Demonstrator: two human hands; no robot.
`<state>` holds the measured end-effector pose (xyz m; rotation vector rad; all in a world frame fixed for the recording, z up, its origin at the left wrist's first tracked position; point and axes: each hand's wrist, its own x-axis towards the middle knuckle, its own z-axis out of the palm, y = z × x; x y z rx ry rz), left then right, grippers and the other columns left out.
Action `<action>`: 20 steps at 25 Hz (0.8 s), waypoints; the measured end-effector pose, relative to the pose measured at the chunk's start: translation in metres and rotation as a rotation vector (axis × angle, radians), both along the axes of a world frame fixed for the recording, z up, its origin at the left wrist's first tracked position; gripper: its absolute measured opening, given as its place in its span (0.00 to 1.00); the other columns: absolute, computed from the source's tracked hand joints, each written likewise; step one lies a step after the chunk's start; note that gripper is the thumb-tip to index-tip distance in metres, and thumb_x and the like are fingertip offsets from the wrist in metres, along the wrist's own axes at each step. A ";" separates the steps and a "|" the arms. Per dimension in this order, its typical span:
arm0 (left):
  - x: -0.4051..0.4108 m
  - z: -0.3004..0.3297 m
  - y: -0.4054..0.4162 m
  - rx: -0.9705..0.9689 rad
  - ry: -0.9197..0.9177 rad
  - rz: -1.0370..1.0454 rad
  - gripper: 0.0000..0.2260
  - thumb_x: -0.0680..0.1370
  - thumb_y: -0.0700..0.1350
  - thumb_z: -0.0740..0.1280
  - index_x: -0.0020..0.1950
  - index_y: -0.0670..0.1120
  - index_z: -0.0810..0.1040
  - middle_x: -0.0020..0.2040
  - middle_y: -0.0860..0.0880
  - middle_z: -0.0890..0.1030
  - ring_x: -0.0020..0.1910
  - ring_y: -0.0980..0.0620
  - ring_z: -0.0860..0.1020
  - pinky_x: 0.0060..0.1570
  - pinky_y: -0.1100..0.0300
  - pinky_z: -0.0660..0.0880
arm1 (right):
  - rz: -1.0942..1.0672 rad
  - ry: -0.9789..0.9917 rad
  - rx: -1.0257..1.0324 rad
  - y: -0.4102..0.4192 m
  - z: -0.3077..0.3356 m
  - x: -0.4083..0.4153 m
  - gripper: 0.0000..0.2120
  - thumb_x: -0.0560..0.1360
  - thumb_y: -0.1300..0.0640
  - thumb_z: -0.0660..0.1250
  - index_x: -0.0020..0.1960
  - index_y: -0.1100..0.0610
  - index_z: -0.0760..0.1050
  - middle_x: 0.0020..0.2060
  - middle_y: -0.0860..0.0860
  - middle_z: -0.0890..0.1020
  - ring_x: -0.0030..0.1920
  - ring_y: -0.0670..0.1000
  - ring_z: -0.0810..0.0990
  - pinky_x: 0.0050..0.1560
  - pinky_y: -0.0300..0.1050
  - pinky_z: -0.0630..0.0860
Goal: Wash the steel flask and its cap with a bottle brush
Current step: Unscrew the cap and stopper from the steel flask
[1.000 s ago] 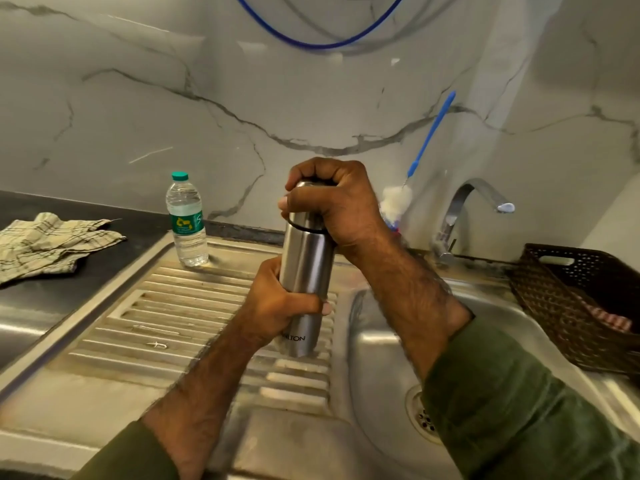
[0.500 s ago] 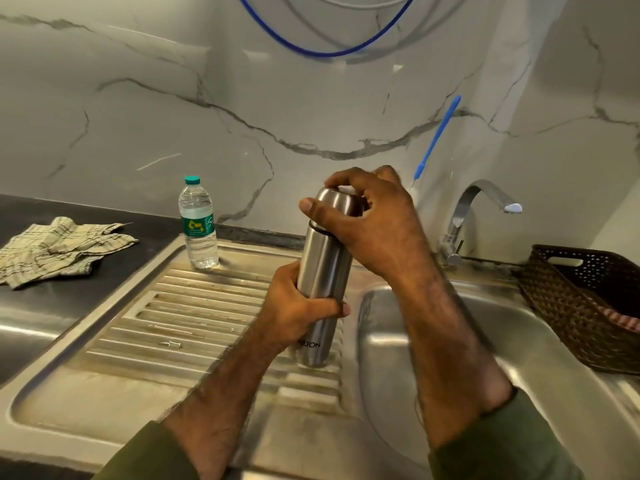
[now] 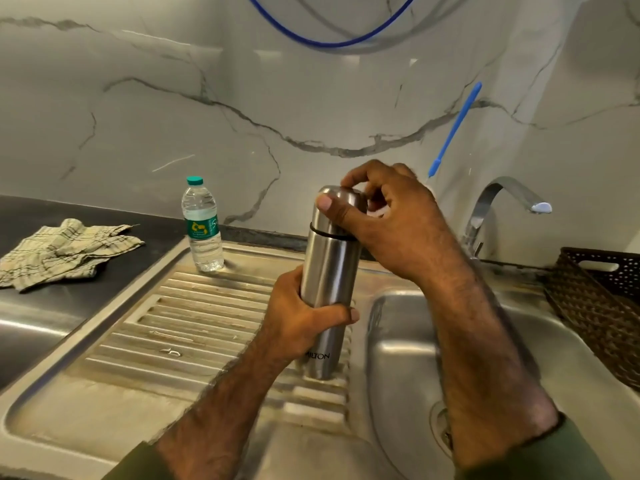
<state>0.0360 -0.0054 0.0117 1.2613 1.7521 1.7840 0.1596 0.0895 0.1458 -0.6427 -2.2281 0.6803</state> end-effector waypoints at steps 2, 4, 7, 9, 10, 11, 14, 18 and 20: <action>0.001 0.000 -0.001 0.001 -0.010 0.012 0.23 0.58 0.55 0.82 0.50 0.52 0.81 0.40 0.55 0.86 0.38 0.54 0.85 0.36 0.63 0.81 | 0.022 0.020 0.028 -0.003 0.000 -0.003 0.16 0.76 0.37 0.70 0.61 0.43 0.79 0.53 0.42 0.77 0.52 0.40 0.77 0.47 0.31 0.70; 0.000 0.000 -0.001 0.000 -0.021 0.030 0.24 0.57 0.57 0.81 0.50 0.53 0.81 0.41 0.55 0.86 0.39 0.54 0.85 0.37 0.63 0.82 | 0.095 0.003 -0.005 -0.002 0.005 0.000 0.11 0.80 0.45 0.69 0.62 0.43 0.79 0.54 0.40 0.80 0.54 0.38 0.78 0.50 0.31 0.70; -0.003 0.001 0.000 0.003 -0.016 0.050 0.26 0.56 0.59 0.81 0.50 0.53 0.82 0.41 0.55 0.86 0.40 0.53 0.85 0.38 0.61 0.83 | 0.146 0.011 -0.057 -0.002 0.004 0.000 0.11 0.82 0.45 0.66 0.63 0.43 0.77 0.60 0.42 0.79 0.59 0.39 0.76 0.54 0.34 0.72; -0.003 0.001 0.000 -0.001 -0.009 0.059 0.25 0.57 0.57 0.82 0.50 0.53 0.82 0.42 0.54 0.86 0.40 0.52 0.86 0.38 0.60 0.83 | 0.074 0.031 -0.010 -0.007 -0.001 -0.006 0.16 0.78 0.37 0.68 0.61 0.42 0.77 0.60 0.45 0.75 0.58 0.43 0.76 0.53 0.37 0.75; -0.002 0.001 0.000 -0.006 -0.006 0.060 0.23 0.58 0.54 0.83 0.50 0.53 0.81 0.42 0.54 0.86 0.40 0.52 0.86 0.38 0.59 0.84 | 0.035 0.028 0.025 -0.009 -0.002 -0.008 0.17 0.76 0.37 0.70 0.61 0.42 0.77 0.59 0.46 0.75 0.57 0.44 0.76 0.53 0.37 0.76; -0.001 0.001 0.001 -0.007 -0.007 0.060 0.22 0.59 0.51 0.83 0.50 0.53 0.81 0.42 0.53 0.86 0.39 0.51 0.85 0.38 0.58 0.84 | 0.024 0.020 0.051 -0.009 -0.001 -0.008 0.16 0.77 0.39 0.71 0.61 0.43 0.78 0.58 0.46 0.76 0.56 0.45 0.77 0.53 0.39 0.77; -0.003 0.001 0.000 0.005 -0.007 0.061 0.22 0.59 0.53 0.83 0.50 0.52 0.82 0.41 0.54 0.86 0.40 0.52 0.85 0.38 0.59 0.84 | 0.149 -0.016 -0.001 -0.004 0.007 0.001 0.10 0.81 0.52 0.70 0.61 0.44 0.78 0.59 0.41 0.80 0.60 0.42 0.78 0.61 0.45 0.78; -0.002 0.002 -0.002 0.002 0.040 0.054 0.25 0.58 0.59 0.81 0.52 0.55 0.81 0.43 0.57 0.85 0.41 0.55 0.85 0.38 0.63 0.82 | 0.096 0.081 -0.081 -0.008 0.004 0.003 0.15 0.76 0.38 0.71 0.58 0.44 0.77 0.60 0.43 0.77 0.57 0.40 0.77 0.49 0.34 0.72; -0.001 0.001 -0.002 -0.001 0.062 0.042 0.24 0.59 0.55 0.83 0.51 0.54 0.81 0.42 0.56 0.85 0.40 0.55 0.85 0.37 0.63 0.81 | 0.012 0.074 -0.004 -0.012 0.000 -0.002 0.19 0.72 0.34 0.73 0.56 0.44 0.76 0.54 0.45 0.76 0.51 0.41 0.77 0.45 0.34 0.72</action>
